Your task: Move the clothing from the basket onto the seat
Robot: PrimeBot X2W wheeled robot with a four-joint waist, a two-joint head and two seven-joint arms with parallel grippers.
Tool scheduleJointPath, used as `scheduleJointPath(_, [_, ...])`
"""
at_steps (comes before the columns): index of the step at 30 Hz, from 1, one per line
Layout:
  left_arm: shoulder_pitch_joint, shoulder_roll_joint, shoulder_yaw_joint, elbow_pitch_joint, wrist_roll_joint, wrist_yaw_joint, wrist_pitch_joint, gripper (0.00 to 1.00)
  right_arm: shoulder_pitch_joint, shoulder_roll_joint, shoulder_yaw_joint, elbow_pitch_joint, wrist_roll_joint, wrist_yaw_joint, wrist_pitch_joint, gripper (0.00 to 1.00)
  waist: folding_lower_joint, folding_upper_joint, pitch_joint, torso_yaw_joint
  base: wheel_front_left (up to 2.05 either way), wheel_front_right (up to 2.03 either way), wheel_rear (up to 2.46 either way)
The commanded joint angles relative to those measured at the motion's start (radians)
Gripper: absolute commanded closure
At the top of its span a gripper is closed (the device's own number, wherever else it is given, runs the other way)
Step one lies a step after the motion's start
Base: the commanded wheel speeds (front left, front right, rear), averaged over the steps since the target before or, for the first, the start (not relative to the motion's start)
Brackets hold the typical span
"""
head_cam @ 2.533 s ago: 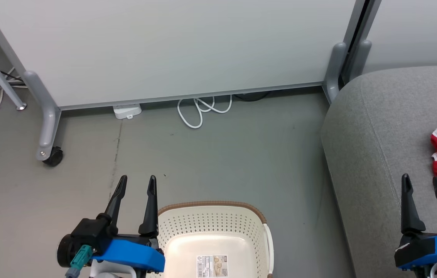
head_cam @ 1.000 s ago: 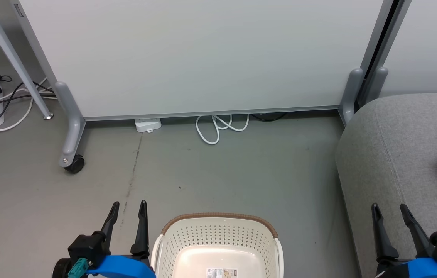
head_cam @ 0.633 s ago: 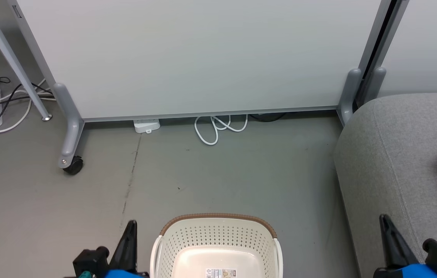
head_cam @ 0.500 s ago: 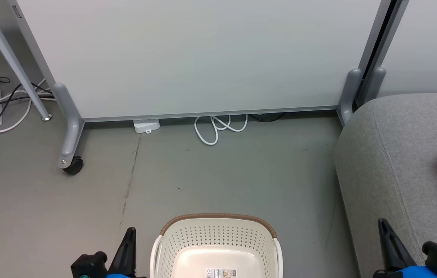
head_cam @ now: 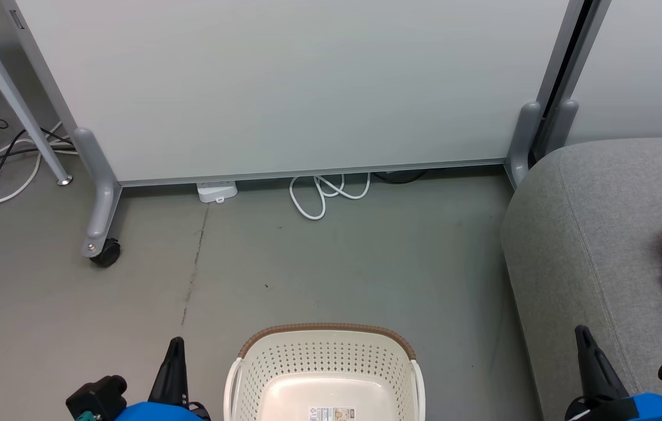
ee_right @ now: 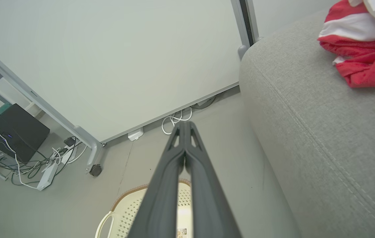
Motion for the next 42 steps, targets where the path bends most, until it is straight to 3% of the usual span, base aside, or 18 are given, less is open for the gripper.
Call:
scheduleJointPath(1, [-0.032,0.0,0.012,-0.022,-0.041,-0.005,0.009,1.0,-0.032,-0.005,0.0,-0.012,0.045,0.0,0.005,1.0,0.0,0.0,0.0,-0.001,0.0,0.0,0.0])
scheduleJointPath(22, [-0.058,0.0,0.068,-0.069,-0.335,-0.011,0.089,1.0,-0.077,-0.007,0.003,0.002,0.357,0.0,0.055,1.0,0.0,0.0,0.001,-0.017,0.0,0.0,0.0])
scheduleJointPath(42, [-0.075,0.0,0.108,-0.102,-0.55,-0.015,0.149,1.0,-0.109,-0.009,0.005,0.014,0.587,0.0,0.092,1.0,0.0,0.0,0.001,-0.032,0.0,0.0,0.0])
